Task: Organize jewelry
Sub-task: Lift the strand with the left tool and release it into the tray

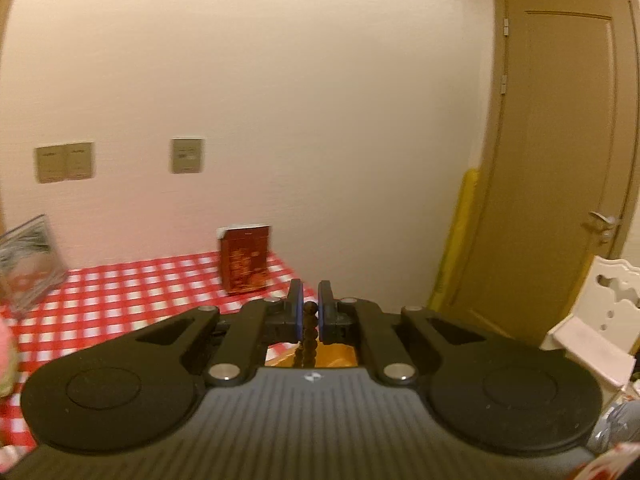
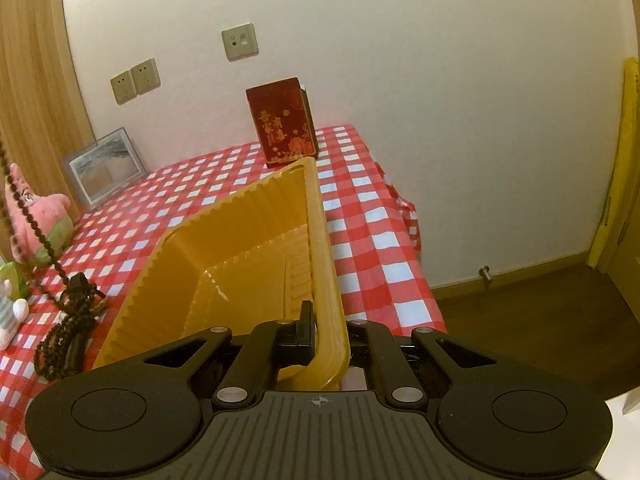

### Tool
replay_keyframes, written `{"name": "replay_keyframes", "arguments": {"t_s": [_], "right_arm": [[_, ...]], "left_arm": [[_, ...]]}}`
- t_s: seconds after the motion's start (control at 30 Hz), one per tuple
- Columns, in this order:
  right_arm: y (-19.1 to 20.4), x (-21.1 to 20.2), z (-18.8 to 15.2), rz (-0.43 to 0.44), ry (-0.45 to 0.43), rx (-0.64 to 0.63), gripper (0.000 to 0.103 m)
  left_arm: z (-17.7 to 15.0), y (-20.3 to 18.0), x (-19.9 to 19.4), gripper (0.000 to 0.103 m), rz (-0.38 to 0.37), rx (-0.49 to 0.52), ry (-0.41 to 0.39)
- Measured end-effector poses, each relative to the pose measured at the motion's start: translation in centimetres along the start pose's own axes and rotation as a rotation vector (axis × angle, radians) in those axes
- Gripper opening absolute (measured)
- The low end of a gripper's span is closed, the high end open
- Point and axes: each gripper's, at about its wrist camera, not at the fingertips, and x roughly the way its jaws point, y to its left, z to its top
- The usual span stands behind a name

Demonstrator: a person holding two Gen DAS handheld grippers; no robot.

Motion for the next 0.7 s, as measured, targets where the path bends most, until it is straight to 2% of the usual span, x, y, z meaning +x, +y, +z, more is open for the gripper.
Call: {"name": "replay_keyframes", "arguments": {"t_s": [0.1, 0.23, 0.43, 0.7], "right_arm": [[0.1, -0.1, 0.0, 0.001, -0.003, -0.005, 0.006], [0.1, -0.5, 0.0, 0.006, -0.013, -0.01, 0.006], [0.3, -0.9, -0.2, 0.002, -0.015, -0.013, 0.006], [1.2, -1.1, 0.0, -0.004, -0.019, -0.039, 0.006]], "left_arm": [[-0.6, -0.6, 1.9, 0.006, -0.045, -0.019, 0.03], [-2.5, -1.1, 5.2, 0.006, -0.07, -0.031, 0.113], [-6.5, -1.5, 9.2, 0.006, -0.079, -0.044, 0.251], [-11.4, -1.8, 12.5, 0.006, -0.079, -0.053, 0.407]]}}
